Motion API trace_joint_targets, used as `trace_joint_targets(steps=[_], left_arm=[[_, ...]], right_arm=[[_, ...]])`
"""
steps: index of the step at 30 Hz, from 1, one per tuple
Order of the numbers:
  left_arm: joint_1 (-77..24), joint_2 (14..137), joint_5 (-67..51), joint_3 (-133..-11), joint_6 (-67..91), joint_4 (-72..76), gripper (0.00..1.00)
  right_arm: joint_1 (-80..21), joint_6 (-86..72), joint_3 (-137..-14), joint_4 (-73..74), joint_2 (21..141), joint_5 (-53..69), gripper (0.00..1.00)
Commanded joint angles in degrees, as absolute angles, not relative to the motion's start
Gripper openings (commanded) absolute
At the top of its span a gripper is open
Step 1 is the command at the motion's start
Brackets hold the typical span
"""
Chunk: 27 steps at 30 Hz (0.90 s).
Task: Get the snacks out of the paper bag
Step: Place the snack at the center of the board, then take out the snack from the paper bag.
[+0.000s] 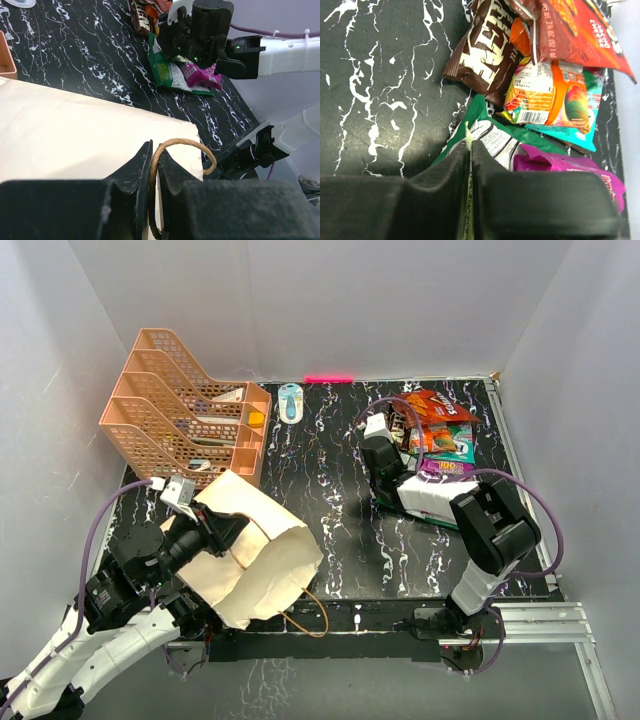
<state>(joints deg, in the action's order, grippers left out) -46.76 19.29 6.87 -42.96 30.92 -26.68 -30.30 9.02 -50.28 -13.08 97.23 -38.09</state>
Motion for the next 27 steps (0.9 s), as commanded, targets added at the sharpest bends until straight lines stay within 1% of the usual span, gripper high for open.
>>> trace_joint_targets(steps=[1,2,3,5,9,13,16,18,20,23,27], left_arm=[[-46.66,18.56,6.57,-42.78,31.26,-27.03,0.07],[-46.67,18.55,6.5,-42.72,31.29,-27.11,0.07],[-46.65,18.55,6.31,-42.66,31.29,-27.15,0.07],[-46.62,18.54,6.13,-42.79,31.37,-27.49,0.07],[-46.63,18.18,4.86,-42.9,30.92,-27.43,0.08],[-46.66,17.64,4.14,-43.07,30.75,-27.88,0.08],[-46.67,17.2,4.29,-43.22,30.82,-28.72,0.08],[-46.67,16.74,4.62,-43.15,30.89,-29.56,0.09],[-46.62,16.3,5.18,-43.26,31.01,-30.46,0.09],[-46.66,15.85,5.81,-43.57,31.11,-31.79,0.09],[-46.6,15.18,6.46,-44.39,31.07,-33.21,0.09]], right_arm=[[-30.43,8.04,-50.55,-11.93,91.79,-37.13,0.29],[-30.64,7.37,-50.52,-9.74,90.0,-34.92,0.37],[-31.0,6.78,-50.3,-7.92,87.8,-32.75,0.43],[-31.9,5.87,-49.79,-4.56,82.9,-27.03,0.52],[-35.63,8.85,-45.34,-2.46,70.27,-12.75,0.57],[-40.91,11.84,-39.62,-2.61,59.51,-1.03,0.58],[-45.87,15.67,-35.47,-5.08,53.08,16.18,0.58],[-51.62,20.42,-32.0,-9.07,50.17,23.63,0.58],[-58.51,25.84,-29.63,-12.52,49.24,24.46,0.59],[-67.37,31.87,-29.46,-16.37,52.28,23.17,0.58],[-77.27,40.1,-32.1,-22.43,63.88,16.72,0.54]])
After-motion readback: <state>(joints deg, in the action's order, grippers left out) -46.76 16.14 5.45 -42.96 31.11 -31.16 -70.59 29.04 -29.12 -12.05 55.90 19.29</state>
